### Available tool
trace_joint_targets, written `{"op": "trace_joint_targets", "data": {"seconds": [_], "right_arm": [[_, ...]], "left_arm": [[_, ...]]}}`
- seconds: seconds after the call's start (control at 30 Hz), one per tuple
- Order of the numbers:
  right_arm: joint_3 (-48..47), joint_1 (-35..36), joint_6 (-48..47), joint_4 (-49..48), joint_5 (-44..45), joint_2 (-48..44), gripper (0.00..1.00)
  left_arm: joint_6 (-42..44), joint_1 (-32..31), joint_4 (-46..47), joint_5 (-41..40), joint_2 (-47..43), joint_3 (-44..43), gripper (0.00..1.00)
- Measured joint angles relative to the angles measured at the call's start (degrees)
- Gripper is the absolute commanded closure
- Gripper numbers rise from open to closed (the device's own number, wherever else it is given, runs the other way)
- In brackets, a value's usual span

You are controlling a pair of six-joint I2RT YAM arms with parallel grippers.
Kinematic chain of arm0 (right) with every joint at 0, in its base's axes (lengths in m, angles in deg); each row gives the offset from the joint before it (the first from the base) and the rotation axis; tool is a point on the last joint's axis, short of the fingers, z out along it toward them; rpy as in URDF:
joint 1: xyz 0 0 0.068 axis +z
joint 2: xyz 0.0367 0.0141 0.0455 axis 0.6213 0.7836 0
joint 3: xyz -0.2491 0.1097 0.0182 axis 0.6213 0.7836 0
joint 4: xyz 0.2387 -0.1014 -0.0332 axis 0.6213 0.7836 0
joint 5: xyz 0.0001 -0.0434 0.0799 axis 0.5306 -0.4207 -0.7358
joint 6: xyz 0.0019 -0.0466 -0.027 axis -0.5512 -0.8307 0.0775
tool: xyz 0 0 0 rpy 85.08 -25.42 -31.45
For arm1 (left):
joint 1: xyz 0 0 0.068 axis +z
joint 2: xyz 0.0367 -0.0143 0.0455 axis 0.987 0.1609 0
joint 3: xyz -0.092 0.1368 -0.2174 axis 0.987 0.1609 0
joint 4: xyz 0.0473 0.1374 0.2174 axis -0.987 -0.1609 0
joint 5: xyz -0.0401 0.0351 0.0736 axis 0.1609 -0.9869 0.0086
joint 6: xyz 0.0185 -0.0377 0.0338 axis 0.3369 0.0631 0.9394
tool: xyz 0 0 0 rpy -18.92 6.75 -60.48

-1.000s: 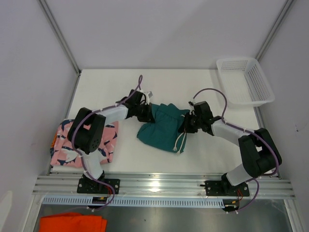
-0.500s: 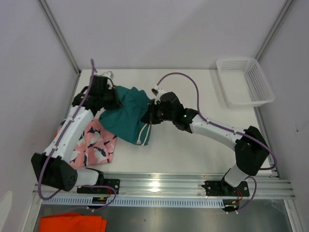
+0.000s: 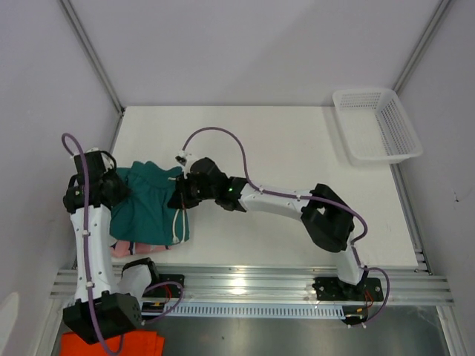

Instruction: Fold and stack the shorts

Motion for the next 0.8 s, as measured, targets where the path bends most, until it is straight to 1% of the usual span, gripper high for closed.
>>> {"op": "trace_joint_targets", "data": {"seconds": [0.07, 0.27, 0.4, 0.5, 0.8], "right_arm": [[-1.6, 0.6, 0.4, -0.5, -0.3, 2.4, 1.00], [-6.7, 1.9, 1.6, -2.7, -0.5, 8.6, 1.00], [-10.0, 3.0, 2.0, -4.3, 0.1, 10.9, 1.00], [-10.2, 4.0, 2.4, -6.3, 0.8, 11.3, 1.00], [-8.8, 6.6, 3.3, -10.5, 5.7, 11.3, 1.00]], "left_arm": [[0.6, 2.9, -0.7, -0.3, -1.1, 1.3, 1.00], [0.6, 7.7, -0.4, -1.7, -1.4, 1.5, 1.00], [0.6, 13.1, 0.1, -2.0, -0.8, 1.4, 1.00], [0.6, 17.0, 0.6, -1.9, 1.0, 1.4, 1.00], [0.5, 20.8, 2.0, -1.8, 5.1, 1.4, 1.00]]}}
